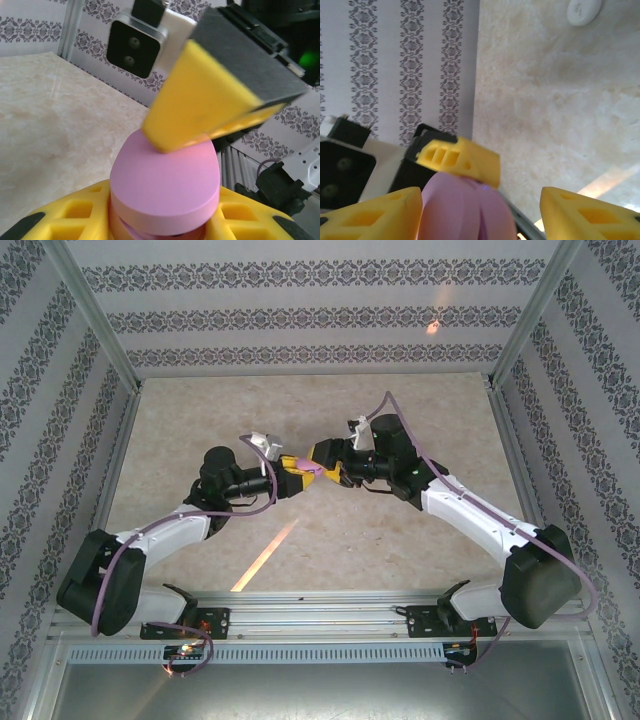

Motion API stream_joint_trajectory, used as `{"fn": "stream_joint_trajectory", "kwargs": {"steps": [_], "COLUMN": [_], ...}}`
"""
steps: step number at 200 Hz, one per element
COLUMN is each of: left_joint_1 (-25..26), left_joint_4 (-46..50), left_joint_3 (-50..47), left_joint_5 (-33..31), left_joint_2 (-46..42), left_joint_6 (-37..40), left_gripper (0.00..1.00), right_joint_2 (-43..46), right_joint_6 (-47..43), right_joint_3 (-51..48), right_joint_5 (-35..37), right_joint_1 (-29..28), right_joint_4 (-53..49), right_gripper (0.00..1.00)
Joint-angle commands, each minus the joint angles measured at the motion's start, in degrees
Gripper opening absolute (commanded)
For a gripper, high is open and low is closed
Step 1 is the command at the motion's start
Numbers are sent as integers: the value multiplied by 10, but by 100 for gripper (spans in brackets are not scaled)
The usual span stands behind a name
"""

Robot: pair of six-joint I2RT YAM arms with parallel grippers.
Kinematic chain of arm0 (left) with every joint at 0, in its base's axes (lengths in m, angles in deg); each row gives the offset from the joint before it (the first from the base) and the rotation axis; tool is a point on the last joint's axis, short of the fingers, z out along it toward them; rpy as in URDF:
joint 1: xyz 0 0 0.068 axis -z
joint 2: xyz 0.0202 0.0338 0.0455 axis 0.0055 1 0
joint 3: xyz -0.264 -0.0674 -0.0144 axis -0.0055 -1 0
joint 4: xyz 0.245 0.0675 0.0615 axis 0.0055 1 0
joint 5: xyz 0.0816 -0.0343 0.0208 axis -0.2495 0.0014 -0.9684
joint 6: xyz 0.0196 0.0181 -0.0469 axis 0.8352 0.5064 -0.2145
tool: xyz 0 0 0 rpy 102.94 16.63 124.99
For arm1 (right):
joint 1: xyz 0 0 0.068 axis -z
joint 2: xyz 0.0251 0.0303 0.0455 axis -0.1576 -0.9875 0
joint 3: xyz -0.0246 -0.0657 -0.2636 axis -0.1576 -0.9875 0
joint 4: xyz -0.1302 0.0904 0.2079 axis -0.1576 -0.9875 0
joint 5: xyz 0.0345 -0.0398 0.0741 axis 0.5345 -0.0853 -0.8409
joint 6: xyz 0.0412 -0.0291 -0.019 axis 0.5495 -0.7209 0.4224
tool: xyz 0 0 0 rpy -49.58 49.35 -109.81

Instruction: Insert the wireless bluetooth earbuds into the charging case

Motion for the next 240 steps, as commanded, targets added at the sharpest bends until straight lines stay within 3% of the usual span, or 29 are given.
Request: {"fn": "stream_joint_trajectory", "kwargs": {"steps": [1, 31, 65, 102, 137, 210, 240], "left_joint_1": [7, 9, 8, 9, 8, 8, 8], "left_joint_4": [-62, -72, -58, -16, 26, 49, 126], "left_joint_3": [22, 25, 34, 33, 34, 37, 32], "left_joint_5": [-14, -17, -1, 15, 19, 24, -15], "left_joint_2": [13, 23, 26, 9, -15, -39, -88], "left_joint_6": [-33, -42, -45, -19, 12, 37, 90], "left_gripper": [10, 10, 15, 26, 42, 54, 63], "right_joint_2": [0, -2, -14, -22, -25, -23, -22], "right_joint_6": [51, 66, 87, 109, 124, 128, 109], "right_joint_3": [-10, -11, -13, -16, -21, -39, -52], "right_joint_5": [-36, -42, -53, -57, -63, -61, -50], "right_joint_1": [-2, -5, -4, -1, 5, 12, 29], "right_joint_4": [65, 82, 108, 141, 162, 182, 168], "right_gripper": [62, 56, 39, 29, 25, 19, 18]}}
